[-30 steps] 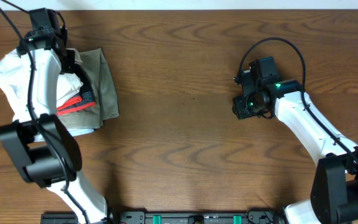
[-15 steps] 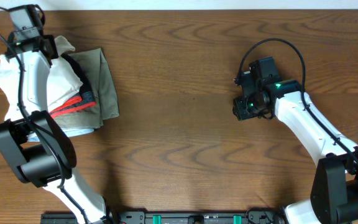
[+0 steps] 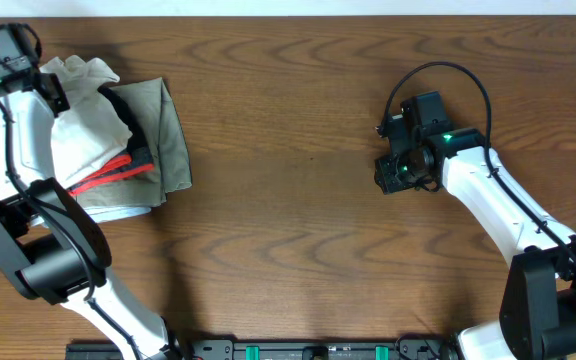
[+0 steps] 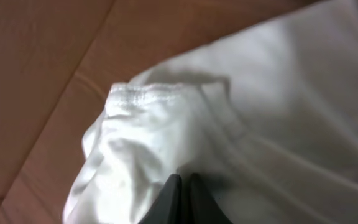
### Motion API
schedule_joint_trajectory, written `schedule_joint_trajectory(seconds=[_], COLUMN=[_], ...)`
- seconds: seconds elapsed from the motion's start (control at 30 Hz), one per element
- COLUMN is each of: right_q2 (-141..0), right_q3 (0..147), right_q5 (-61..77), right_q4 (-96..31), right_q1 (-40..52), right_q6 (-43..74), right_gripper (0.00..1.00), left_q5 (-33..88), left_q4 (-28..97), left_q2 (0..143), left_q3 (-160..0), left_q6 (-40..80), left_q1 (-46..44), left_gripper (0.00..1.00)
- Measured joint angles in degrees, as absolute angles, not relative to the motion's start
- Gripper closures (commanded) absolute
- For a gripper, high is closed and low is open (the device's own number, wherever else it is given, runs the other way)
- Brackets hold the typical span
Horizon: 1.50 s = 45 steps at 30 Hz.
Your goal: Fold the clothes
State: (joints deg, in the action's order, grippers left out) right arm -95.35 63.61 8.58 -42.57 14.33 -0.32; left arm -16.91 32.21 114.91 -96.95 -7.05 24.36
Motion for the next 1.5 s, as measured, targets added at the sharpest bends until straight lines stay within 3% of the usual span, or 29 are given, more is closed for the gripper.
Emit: schedule_joint_trajectory(seconds=[0.03, 0.1, 0.13, 0.7, 1.03, 1.1, 1.3, 1.5], right_q2=[-95.4, -95.4, -95.4, -95.4, -95.4, -95.4, -95.4, -95.4], right_q3=[63.6, 63.6, 63.6, 63.6, 63.6, 63.6, 63.6, 63.6], right_q5=[8.6, 8.6, 8.6, 8.6, 8.6, 8.6, 8.6, 8.6], right_q4=[-42.7, -43.1, -43.3, -44.6, -45.5, -45.9, -46.1, -46.2], right_q1=[14.3, 14.3, 14.3, 14.3, 14.3, 14.3, 14.3, 14.3], right_q6=[-0.3, -0.3, -0.3, -0.3, -0.3, -0.3, -0.3, -0.3], right_gripper=[0.53, 0.53, 0.53, 0.52, 0.53, 0.53, 0.54, 0.55], left_q5=[-16.9, -16.9, -16.9, -16.0, -6.7, -5.8, -4.4, -4.9], left_q4=[32.7, 32.8, 32.8, 30.1, 29.3, 29.3, 28.2, 27.6], left_q2=[114.9, 114.9, 114.9, 113.5, 113.6, 114.0, 115.0, 115.1], left_q3=[-96.9, -96.9, -96.9, -96.9, -96.9, -96.9, -96.9, -96.9], left_q6=[-7.0, -7.1, -6.7, -4.3, -4.3, -4.3, -3.7, -4.1], left_q1=[24.6, 25.1, 25.3, 28.7, 28.7, 28.7, 28.7, 28.7], left_gripper=[0.83, 0.53, 0.49, 0.41, 0.41, 0.45, 0.78, 0.93])
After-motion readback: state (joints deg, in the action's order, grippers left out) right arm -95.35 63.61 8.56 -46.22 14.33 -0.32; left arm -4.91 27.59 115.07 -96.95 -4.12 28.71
